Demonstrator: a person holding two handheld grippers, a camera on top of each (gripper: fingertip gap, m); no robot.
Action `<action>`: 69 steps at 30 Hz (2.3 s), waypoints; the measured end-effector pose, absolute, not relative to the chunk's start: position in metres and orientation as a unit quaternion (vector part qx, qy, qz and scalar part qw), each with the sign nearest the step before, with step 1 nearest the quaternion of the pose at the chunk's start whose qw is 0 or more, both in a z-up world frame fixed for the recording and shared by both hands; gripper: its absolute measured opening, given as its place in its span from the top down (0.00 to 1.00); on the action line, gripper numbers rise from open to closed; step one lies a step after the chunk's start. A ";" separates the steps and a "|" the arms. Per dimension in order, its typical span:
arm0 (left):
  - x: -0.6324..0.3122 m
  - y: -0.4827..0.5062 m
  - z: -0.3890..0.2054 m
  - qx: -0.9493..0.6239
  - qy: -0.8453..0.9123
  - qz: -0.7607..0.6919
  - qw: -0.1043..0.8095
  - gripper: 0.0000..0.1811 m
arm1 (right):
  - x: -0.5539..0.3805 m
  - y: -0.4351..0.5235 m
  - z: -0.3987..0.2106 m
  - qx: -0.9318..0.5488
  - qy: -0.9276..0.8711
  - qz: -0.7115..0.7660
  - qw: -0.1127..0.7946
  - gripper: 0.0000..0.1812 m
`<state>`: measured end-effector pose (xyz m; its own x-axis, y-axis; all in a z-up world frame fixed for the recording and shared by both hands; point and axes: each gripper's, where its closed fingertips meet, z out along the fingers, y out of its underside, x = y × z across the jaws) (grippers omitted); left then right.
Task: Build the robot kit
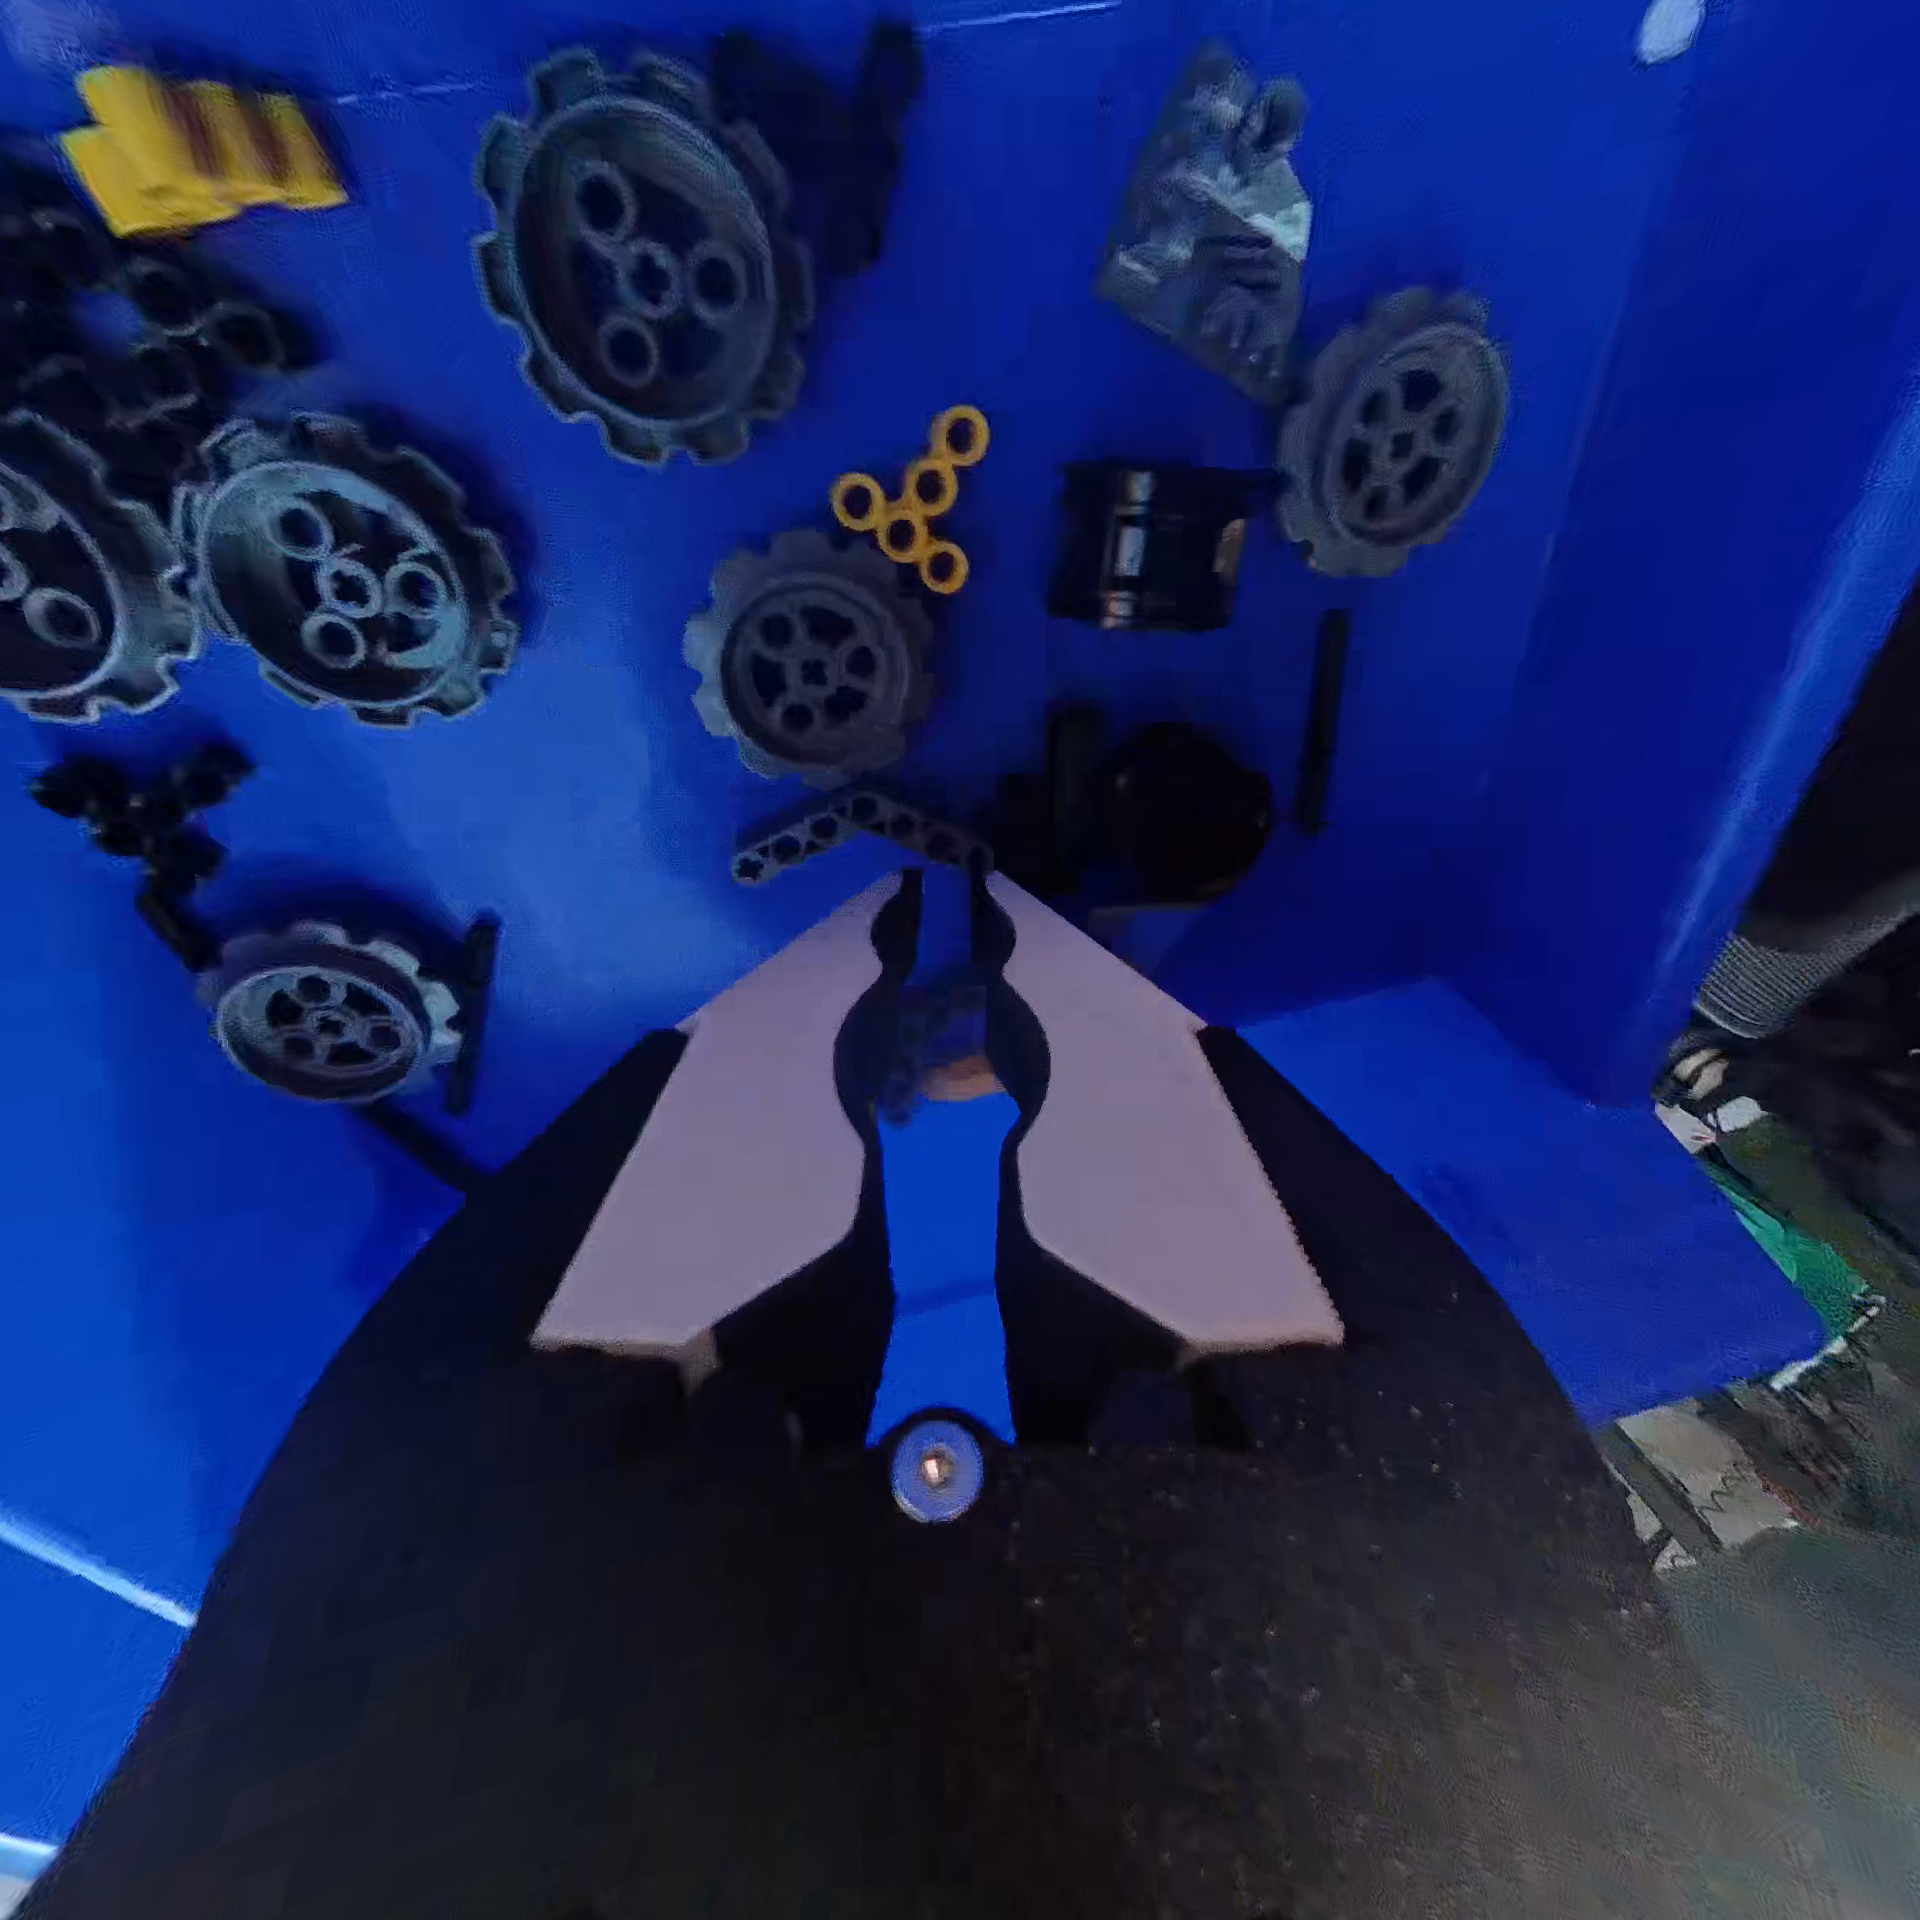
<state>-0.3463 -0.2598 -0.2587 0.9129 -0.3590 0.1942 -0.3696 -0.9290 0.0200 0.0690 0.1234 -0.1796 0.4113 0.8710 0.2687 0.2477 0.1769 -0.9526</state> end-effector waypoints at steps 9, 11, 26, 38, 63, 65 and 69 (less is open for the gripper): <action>-0.422 -0.255 -0.234 0.990 -0.123 -0.064 0.005 0.87 | 0.068 0.122 -0.180 -0.585 -0.481 0.257 0.600 0.81; -0.424 -0.266 -0.247 0.989 -0.127 -0.061 0.051 0.90 | 0.068 0.122 -0.181 -0.584 -0.482 0.255 0.601 0.81; -0.441 -0.233 -0.263 0.997 -0.065 -0.038 0.017 0.77 | 0.067 0.122 -0.183 -0.586 -0.486 0.249 0.599 0.81; -0.368 -0.205 -0.236 0.979 -0.165 0.079 -0.092 0.78 | 0.067 0.121 -0.183 -0.585 -0.488 0.250 0.598 0.81; -0.473 -0.244 -0.244 0.966 -0.159 -0.200 0.047 1.00 | 0.065 0.121 -0.186 -0.586 -0.496 0.238 0.595 0.81; -0.464 -0.252 -0.246 0.970 -0.160 -0.174 0.058 1.00 | 0.065 0.121 -0.186 -0.586 -0.496 0.237 0.595 0.81; -0.461 -0.262 -0.247 0.971 -0.162 -0.160 0.073 0.99 | 0.064 0.121 -0.187 -0.586 -0.498 0.233 0.595 0.81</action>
<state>-0.4606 -0.2621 -0.2471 0.8968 -0.3374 -0.2862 -0.2906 -0.9370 0.1941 0.0642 0.1211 -0.1872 0.3954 0.8615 0.3186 0.3063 0.2033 -0.9300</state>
